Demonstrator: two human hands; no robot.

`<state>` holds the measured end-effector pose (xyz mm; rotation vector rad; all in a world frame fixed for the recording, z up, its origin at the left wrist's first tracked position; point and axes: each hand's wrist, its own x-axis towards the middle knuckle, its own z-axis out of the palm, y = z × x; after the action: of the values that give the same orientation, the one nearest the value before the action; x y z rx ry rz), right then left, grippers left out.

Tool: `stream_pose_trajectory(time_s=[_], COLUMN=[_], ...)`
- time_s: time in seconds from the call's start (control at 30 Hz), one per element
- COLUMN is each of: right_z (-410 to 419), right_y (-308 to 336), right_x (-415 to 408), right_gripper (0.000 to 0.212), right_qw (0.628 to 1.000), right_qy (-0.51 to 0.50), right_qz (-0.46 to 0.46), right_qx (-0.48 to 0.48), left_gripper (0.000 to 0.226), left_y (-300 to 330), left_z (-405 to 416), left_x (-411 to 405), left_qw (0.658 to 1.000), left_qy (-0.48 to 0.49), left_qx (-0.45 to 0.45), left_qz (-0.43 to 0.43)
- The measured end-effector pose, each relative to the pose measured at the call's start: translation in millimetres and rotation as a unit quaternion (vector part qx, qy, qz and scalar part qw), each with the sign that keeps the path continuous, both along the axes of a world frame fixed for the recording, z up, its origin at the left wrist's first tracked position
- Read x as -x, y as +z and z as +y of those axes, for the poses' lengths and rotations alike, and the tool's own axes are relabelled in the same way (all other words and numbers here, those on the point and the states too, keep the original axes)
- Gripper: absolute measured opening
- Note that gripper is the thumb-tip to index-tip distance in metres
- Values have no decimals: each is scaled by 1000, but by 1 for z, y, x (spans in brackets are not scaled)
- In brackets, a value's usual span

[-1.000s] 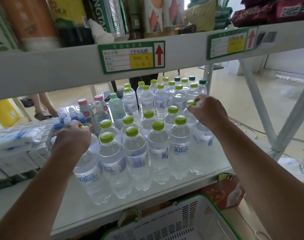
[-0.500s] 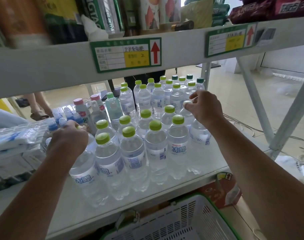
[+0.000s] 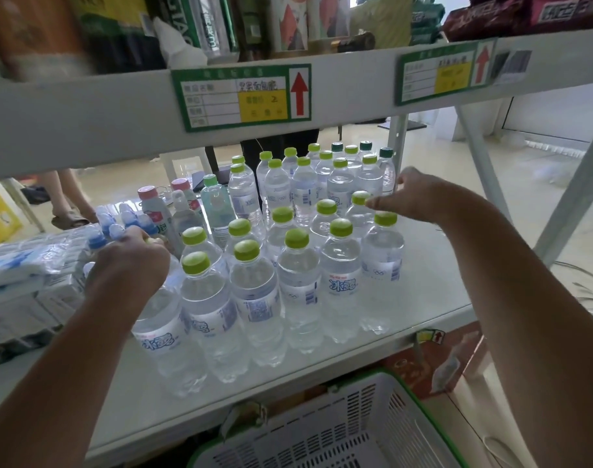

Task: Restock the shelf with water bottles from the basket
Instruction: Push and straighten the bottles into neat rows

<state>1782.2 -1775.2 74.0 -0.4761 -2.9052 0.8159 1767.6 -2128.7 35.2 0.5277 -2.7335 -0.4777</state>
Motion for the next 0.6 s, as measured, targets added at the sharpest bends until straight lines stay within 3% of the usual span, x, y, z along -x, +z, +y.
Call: stream_pose_trajectory(time_s=[0.07, 0.13, 0.23, 0.4, 0.6], right_z=[-1, -8, -15, -28, -34], right_y=[-1, -7, -19, -27, -32], right_x=[-6, -11, -13, -14, -14], right_gripper=[79, 79, 68, 29, 42], right_qw=[997, 993, 994, 1000, 999], right_qy=[1, -15, -3, -6, -36], right_qz=[-80, -103, -76, 14, 32], right_qx=[5, 58, 80, 4, -1], left_gripper=[34, 35, 35, 36, 38], left_y=[-1, -1, 1, 2, 0], left_z=[1, 1, 2, 2, 2], left_x=[-1, -2, -4, -8, -9], left_qw=[1000, 1000, 1000, 1000, 999], left_qy=[6, 8, 7, -4, 3], left_qx=[2, 4, 6, 0, -24], left_qz=[5, 7, 5, 9, 23])
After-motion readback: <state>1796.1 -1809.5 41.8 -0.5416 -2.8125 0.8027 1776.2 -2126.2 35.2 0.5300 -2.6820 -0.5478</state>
